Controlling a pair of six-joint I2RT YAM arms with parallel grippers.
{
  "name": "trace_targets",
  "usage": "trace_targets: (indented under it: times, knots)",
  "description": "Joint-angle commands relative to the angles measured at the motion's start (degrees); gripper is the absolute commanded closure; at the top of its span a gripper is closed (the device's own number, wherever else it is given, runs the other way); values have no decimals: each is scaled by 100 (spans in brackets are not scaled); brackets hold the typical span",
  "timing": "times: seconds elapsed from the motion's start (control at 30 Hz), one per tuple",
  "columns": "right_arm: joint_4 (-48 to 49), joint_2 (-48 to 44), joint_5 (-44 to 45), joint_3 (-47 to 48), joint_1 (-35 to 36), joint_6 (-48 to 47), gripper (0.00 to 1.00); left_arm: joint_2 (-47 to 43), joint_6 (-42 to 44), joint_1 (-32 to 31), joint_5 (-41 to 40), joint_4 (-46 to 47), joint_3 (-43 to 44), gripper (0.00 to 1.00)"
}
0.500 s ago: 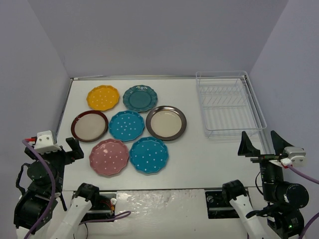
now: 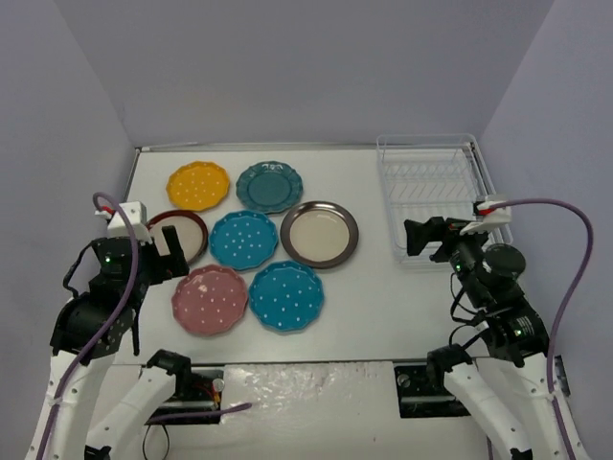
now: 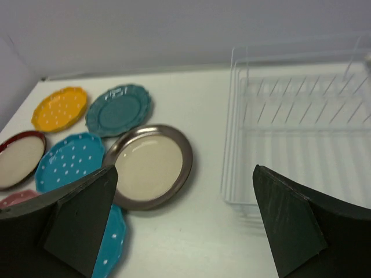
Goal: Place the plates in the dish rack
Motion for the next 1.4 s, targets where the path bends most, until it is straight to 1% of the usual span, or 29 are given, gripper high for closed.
trace_targets:
  times: [0.0, 0.1, 0.17, 0.23, 0.3, 0.33, 0.37, 0.43, 0.53, 0.67, 0.73, 0.8, 0.93, 1.17, 1.37]
  knots:
    - [355, 1215, -727, 178, 28, 1115, 0, 1146, -817, -14, 922, -170, 320, 3]
    - [293, 1969, -842, 150, 88, 1309, 0, 1930, -1152, -65, 1465, -227, 342, 3]
    - [285, 2333, -733, 106, 209, 1469, 0, 2238, -1436, -194, 1725, -180, 301, 3]
    - [290, 2485, -431, 67, 482, 1516, 0, 2365, -1725, -475, 1801, 106, 43, 3]
    - [303, 2551, -98, 2, 775, 1568, 0, 2425, -2200, -762, 1736, 354, -264, 3]
    - [313, 2573, 146, -30, 961, 1590, 0, 2461, -2414, -1051, 1714, 518, -384, 3]
    - [323, 2599, 387, -59, 1156, 1612, 0, 2498, -2638, -1325, 1665, 668, -497, 3]
    - [342, 2687, 794, -103, 1588, 1662, 0, 2573, -3170, -1677, 1385, 844, -704, 3]
    - [364, 2801, 1182, -143, 2016, 1736, 0, 2595, -3899, -2228, 968, 1105, -1053, 4]
    - [495, 2983, 1509, -299, 2485, 1878, 0, 2612, -5178, -3031, 279, 1395, -1638, 12]
    - [578, 3048, 1610, -367, 2636, 1919, 0, 2714, -5482, -3249, 103, 1420, -1733, 20]
    - [661, 3131, 1671, -423, 2827, 1961, 0, 2810, -5689, -3365, 35, 1556, -1817, 28]
    - [805, 3275, 1752, -557, 3044, 2055, 0, 3100, -5875, -3442, 3, 1697, -1890, 36]
    - [962, 3295, 1866, -817, 3249, 2151, 0, 3555, -6020, -3453, 85, 1992, -2090, 43]
    - [1153, 3228, 1846, -980, 3341, 2230, 0, 3585, -6139, -3451, 10, 2094, -2317, 49]
